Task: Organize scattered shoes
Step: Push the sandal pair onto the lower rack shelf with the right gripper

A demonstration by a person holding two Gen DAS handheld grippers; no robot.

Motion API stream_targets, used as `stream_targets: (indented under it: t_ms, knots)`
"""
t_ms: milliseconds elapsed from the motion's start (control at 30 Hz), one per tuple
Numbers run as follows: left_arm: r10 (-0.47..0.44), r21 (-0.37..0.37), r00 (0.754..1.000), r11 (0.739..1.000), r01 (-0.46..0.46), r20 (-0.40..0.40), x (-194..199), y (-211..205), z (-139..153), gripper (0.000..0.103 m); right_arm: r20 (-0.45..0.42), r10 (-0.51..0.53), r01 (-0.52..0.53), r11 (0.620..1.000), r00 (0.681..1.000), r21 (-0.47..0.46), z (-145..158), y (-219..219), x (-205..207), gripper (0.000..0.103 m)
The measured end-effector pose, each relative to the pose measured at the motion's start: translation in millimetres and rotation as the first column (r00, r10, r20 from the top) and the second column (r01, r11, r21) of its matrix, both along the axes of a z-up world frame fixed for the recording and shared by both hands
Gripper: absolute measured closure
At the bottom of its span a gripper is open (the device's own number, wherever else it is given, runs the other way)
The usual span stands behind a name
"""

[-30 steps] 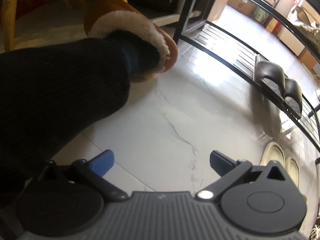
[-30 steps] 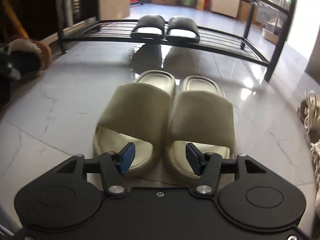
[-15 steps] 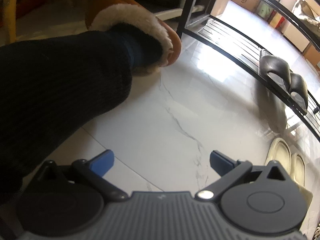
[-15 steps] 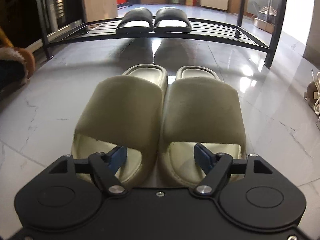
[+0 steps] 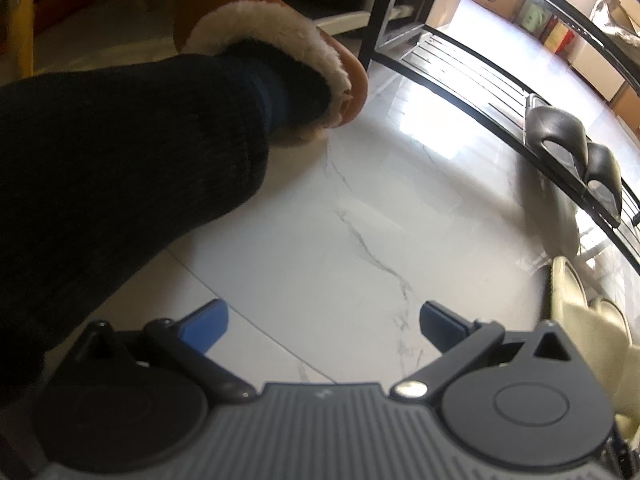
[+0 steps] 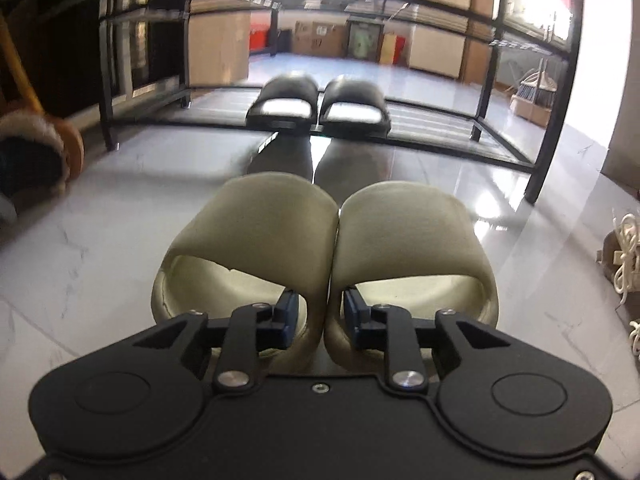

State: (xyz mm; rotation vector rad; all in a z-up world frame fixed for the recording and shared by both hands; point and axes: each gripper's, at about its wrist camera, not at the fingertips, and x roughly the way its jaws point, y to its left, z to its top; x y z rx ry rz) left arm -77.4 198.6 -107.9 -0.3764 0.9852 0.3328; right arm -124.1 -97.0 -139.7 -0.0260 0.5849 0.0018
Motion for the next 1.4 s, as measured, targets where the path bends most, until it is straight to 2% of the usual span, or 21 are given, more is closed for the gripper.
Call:
stream_targets:
  t_ms: [167, 500, 600, 700, 767, 867, 900, 1033, 1167, 1267, 1400]
  knots:
    - [0.004, 0.001, 1.0, 1.0, -0.004, -0.001, -1.1, 0.4, 0.5, 0.001, 0.035, -0.03, 0.028, 0.998, 0.999, 0.058, 17.6, -11.5, -4.1, 0.08]
    - [0.005, -0.003, 1.0, 1.0, -0.005, -0.005, -0.7, -1.1, -0.1, 0.001, 0.189, -0.047, 0.037, 0.998, 0.981, 0.056, 61.2, -27.3, -6.1, 0.08]
    - [0.005, -0.011, 1.0, 1.0, -0.005, 0.003, -0.3, -2.4, 1.5, 0.001, 0.222, -0.039, 0.033, 0.999, 0.974, 0.032, 74.9, -42.5, 13.8, 0.08]
    - [0.011, -0.026, 0.999, 1.0, -0.01, 0.046, -1.7, -5.4, 7.2, 0.001, 0.22, -0.038, 0.035, 0.999, 0.975, 0.02, 78.3, -62.3, 44.3, 0.08]
    - [0.051, -0.038, 0.994, 0.998, -0.048, 0.098, -3.0, -8.5, 13.8, 0.001, 0.219, -0.044, 0.045, 0.999, 0.975, 0.001, 77.8, -76.7, 70.4, 0.08]
    - [0.128, -0.059, 0.982, 0.991, -0.121, 0.136, 2.0, -21.8, 22.8, 0.001, 0.224, -0.055, 0.061, 0.998, 0.973, -0.023, 74.4, -95.3, 109.1, 0.08]
    - [0.123, -0.064, 0.98, 0.991, -0.114, 0.159, 5.5, -29.8, 25.6, 0.001, 0.224, -0.058, 0.064, 0.998, 0.973, -0.022, 73.4, -97.3, 115.0, 0.08]
    - [0.065, -0.04, 0.971, 0.998, -0.057, 0.23, 32.7, -76.0, 33.4, 0.001, 0.215, -0.127, 0.122, 0.992, 0.968, 0.033, 61.8, -130.8, 183.3, 0.08]
    - [-0.019, -0.09, 0.971, 0.995, 0.041, 0.237, 71.7, -115.2, 27.0, 0.001, 0.196, -0.169, 0.16, 0.985, 0.966, 0.061, 46.2, -150.8, 232.2, 0.08]
    - [-0.038, -0.123, 0.968, 0.99, 0.071, 0.249, 94.9, -139.0, 20.3, 0.001, 0.188, -0.169, 0.162, 0.986, 0.968, 0.048, 34.2, -162.8, 270.8, 0.08]
    - [-0.041, -0.161, 0.967, 0.983, 0.083, 0.25, 112.0, -156.9, 9.8, 0.001, 0.184, -0.164, 0.171, 0.985, 0.969, -0.024, 17.3, -176.0, 318.1, 0.08]
